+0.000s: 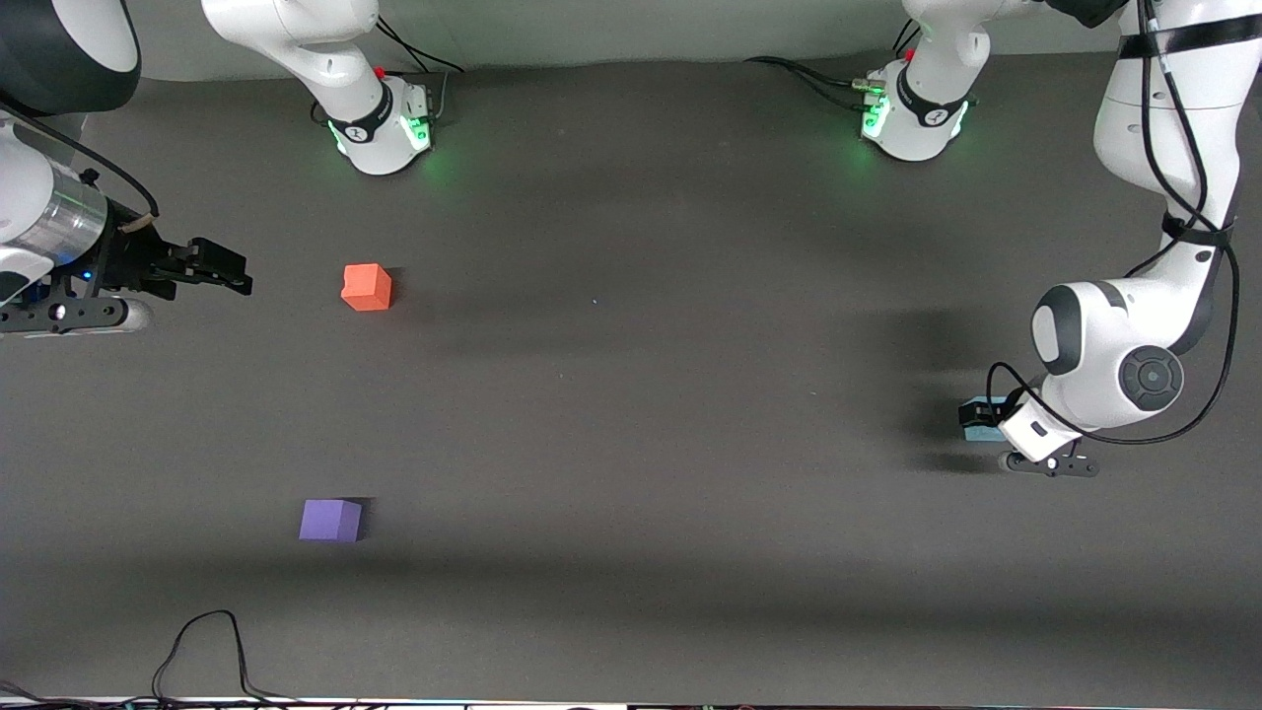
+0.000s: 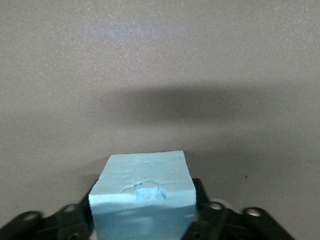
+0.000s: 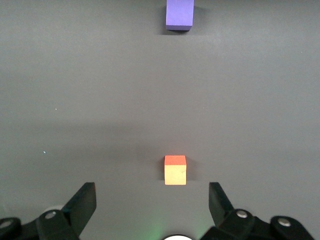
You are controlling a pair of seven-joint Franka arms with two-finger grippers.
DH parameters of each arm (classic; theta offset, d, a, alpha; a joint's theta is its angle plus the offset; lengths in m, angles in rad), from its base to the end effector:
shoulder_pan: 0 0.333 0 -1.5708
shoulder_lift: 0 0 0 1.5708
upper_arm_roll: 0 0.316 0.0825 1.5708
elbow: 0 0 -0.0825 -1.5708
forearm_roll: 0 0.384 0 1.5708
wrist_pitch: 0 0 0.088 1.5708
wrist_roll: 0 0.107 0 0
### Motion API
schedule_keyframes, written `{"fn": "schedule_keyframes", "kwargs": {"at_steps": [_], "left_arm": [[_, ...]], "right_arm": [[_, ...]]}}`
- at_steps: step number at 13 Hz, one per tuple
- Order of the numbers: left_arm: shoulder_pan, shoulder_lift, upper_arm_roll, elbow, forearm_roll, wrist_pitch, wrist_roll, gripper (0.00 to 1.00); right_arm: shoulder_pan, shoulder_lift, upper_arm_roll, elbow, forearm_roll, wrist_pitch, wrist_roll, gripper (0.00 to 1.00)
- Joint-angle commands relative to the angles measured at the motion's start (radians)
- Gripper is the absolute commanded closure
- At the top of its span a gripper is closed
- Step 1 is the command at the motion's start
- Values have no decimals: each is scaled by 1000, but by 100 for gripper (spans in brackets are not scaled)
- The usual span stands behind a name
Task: Place blue block between orange and purple blocks
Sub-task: 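Close the left gripper on the light-blue block and lift it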
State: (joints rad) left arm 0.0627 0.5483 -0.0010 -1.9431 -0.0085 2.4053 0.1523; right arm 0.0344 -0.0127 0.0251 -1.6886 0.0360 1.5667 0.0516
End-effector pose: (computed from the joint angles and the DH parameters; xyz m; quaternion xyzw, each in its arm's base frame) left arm 0.6105 0.0377 0.1898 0.9982 -0.0419 -0.0425 0.0076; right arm 0.5436 0.0363 0.5759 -0.9983 -0.0030 0.0555 0.0148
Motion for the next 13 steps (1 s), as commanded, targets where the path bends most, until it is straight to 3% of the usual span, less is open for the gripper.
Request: {"fn": "schedule_keyframes", "kwargs": {"at_steps": [1, 3, 8, 13], "left_arm": [[-6, -27, 6, -11, 10, -5, 4, 55], [-3, -56, 6, 18, 10, -44, 4, 55], [-35, -103, -4, 237, 2, -374, -32, 55], [-309, -85, -4, 381, -5, -497, -437, 54]], "right_arm": [[6, 2, -2, 6, 7, -7, -4, 0], [6, 7, -1, 6, 7, -2, -6, 0], [6, 11, -2, 6, 7, 0, -7, 0], [4, 16, -2, 4, 7, 7, -7, 0]]}}
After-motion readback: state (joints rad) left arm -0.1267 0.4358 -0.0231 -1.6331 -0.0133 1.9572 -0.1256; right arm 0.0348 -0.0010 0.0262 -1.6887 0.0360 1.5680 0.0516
